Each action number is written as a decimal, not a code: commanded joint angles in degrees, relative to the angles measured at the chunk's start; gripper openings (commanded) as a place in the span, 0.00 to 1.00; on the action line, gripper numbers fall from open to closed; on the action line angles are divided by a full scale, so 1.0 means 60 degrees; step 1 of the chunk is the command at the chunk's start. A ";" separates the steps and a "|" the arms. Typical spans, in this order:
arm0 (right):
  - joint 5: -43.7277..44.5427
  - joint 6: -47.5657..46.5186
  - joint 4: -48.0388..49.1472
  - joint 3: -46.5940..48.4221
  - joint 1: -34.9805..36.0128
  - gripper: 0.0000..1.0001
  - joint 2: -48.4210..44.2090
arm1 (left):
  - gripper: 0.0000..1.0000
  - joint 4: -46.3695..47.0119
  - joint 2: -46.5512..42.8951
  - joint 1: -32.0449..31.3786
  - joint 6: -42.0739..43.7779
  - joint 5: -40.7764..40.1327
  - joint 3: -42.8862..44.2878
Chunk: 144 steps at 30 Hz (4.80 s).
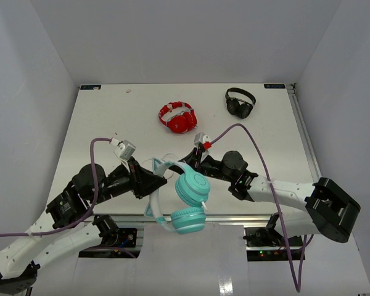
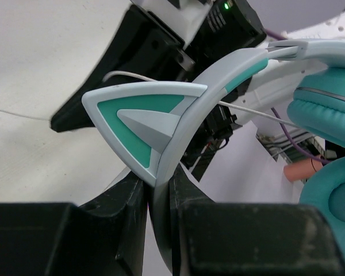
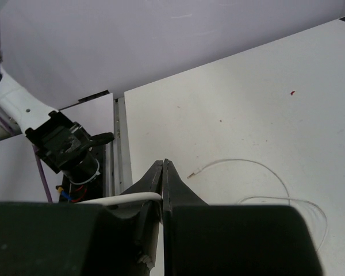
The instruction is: Wrap the headphones
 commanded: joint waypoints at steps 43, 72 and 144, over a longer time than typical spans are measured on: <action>0.4173 -0.3065 -1.0485 0.4867 -0.0184 0.08 -0.1000 | 0.00 -0.3664 0.5153 -0.0012 0.1922 -0.6044 0.1648; -0.3661 -0.0919 -0.6025 0.3608 -0.0184 0.18 -0.0436 | 0.00 -0.5108 0.4936 -0.0012 -0.2237 -1.0029 0.2632; 0.8062 -0.0332 -0.3115 0.0705 0.1838 0.08 0.0123 | 0.00 -0.8353 0.5358 -0.0012 -0.7837 -0.9861 0.5002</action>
